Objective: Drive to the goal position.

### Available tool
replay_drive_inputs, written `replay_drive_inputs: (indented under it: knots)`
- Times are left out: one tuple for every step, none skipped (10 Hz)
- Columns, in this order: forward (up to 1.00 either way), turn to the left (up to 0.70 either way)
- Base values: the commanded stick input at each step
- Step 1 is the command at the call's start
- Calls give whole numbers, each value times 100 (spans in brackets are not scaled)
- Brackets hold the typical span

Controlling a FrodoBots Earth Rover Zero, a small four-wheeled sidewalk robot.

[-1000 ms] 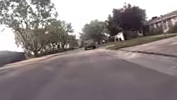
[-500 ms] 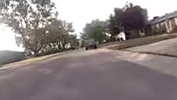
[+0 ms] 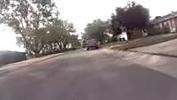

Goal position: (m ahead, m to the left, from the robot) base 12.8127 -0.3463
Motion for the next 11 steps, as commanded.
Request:
replay_drive_inputs:
  knots:
    - [100,0]
    - [100,0]
    - [100,0]
    - [100,0]
    - [100,0]
    - [100,0]
    - [100,0]
    - [100,0]
    - [100,0]
    - [100,0]
    - [100,0]
